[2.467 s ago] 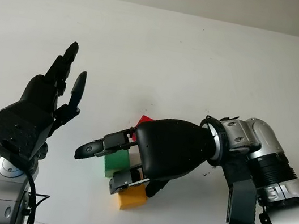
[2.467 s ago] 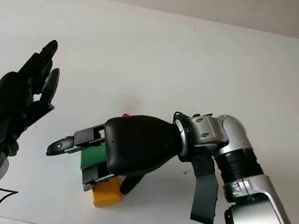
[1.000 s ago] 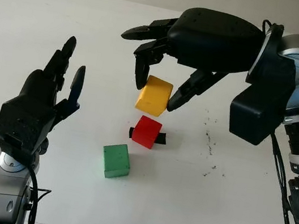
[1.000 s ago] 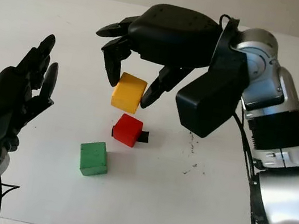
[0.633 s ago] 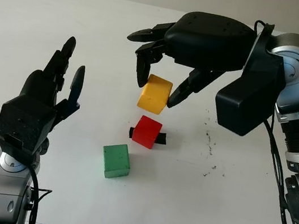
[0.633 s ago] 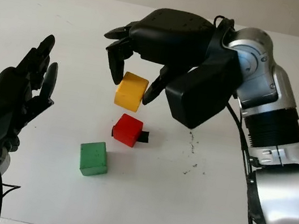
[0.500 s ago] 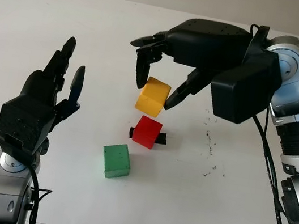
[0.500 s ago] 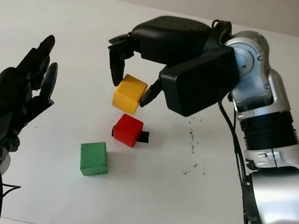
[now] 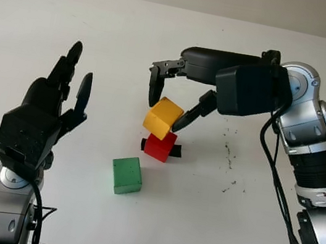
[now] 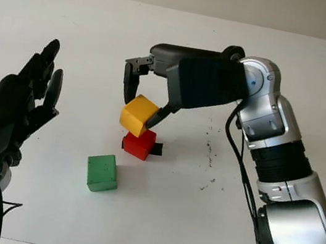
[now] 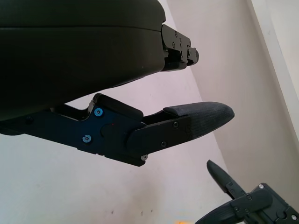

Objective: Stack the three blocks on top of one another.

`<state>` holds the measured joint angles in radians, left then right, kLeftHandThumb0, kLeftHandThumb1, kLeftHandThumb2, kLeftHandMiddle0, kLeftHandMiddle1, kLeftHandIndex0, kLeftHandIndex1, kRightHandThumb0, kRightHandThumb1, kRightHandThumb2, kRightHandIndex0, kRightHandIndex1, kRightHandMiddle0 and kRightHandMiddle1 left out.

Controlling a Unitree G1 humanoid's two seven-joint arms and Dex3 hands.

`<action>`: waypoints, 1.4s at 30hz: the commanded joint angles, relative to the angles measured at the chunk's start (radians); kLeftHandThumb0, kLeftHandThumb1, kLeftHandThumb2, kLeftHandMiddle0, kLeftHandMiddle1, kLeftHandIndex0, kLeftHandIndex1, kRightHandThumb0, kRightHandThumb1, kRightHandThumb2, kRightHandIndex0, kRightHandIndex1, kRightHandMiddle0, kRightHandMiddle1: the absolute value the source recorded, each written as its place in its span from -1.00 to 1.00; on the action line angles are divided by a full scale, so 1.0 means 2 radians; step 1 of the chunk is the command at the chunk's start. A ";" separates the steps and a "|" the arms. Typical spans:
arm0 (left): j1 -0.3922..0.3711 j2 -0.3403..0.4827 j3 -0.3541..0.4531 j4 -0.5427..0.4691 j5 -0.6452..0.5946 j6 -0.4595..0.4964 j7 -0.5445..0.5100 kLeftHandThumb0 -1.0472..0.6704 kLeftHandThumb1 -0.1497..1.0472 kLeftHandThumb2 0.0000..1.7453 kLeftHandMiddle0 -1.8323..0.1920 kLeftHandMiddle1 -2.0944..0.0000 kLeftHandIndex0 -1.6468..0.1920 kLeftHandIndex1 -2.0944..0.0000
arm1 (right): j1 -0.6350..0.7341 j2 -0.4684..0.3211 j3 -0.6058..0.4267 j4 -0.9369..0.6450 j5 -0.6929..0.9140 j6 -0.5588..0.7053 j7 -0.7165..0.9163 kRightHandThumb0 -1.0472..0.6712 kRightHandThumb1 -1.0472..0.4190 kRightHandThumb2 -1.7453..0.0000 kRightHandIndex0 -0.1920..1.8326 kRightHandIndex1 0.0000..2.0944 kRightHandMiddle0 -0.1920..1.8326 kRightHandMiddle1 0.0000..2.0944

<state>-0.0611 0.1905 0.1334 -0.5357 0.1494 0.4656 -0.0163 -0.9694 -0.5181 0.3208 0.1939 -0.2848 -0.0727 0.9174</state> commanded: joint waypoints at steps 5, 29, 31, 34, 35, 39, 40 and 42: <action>0.003 -0.001 -0.001 -0.013 0.001 0.007 0.001 -0.67 1.00 -0.21 0.82 0.95 0.70 0.95 | 0.014 -0.008 0.000 -0.017 -0.005 -0.023 -0.008 -0.21 -0.94 0.93 -0.64 -0.95 -0.56 0.52; 0.007 0.001 -0.001 -0.017 -0.001 0.003 -0.003 -0.66 1.00 -0.23 0.84 0.95 0.70 0.95 | 0.015 -0.017 0.004 -0.006 -0.015 -0.059 0.000 -0.21 -0.92 0.94 -0.62 -0.94 -0.54 0.55; 0.007 0.001 -0.001 -0.018 -0.002 0.006 -0.004 -0.66 1.00 -0.23 0.84 0.95 0.71 0.95 | 0.014 -0.018 0.006 -0.006 -0.018 -0.062 0.001 -0.21 -0.92 0.94 -0.62 -0.94 -0.54 0.54; 0.009 0.001 -0.002 -0.017 0.001 0.001 -0.003 -0.66 1.00 -0.24 0.84 0.95 0.71 0.95 | 0.014 -0.019 0.008 -0.003 -0.022 -0.068 0.001 -0.22 -0.91 0.94 -0.62 -0.94 -0.53 0.52; 0.009 0.001 -0.002 -0.016 0.001 -0.001 -0.002 -0.66 1.00 -0.23 0.84 0.95 0.70 0.95 | 0.015 -0.019 0.009 -0.001 -0.023 -0.069 0.002 -0.22 -0.91 0.94 -0.62 -0.94 -0.52 0.52; 0.008 -0.002 -0.002 -0.016 0.003 -0.002 0.000 -0.66 1.00 -0.24 0.83 0.95 0.70 0.95 | 0.016 -0.020 0.011 0.001 -0.022 -0.063 0.008 -0.22 -0.91 0.94 -0.62 -0.95 -0.51 0.50; 0.007 -0.002 -0.003 -0.016 0.002 -0.002 0.000 -0.66 1.00 -0.24 0.84 0.95 0.70 0.95 | 0.017 -0.020 0.011 0.001 -0.022 -0.064 0.009 -0.22 -0.91 0.94 -0.62 -0.95 -0.51 0.50; 0.007 -0.004 -0.003 -0.018 0.001 -0.001 -0.001 -0.67 1.00 -0.25 0.84 0.95 0.70 0.95 | 0.019 -0.020 0.010 0.002 -0.020 -0.066 0.009 -0.22 -0.90 0.94 -0.61 -0.94 -0.51 0.50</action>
<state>-0.0536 0.1886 0.1308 -0.5525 0.1530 0.4738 -0.0219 -0.9388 -0.5487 0.3411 0.1976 -0.3316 -0.2027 0.9311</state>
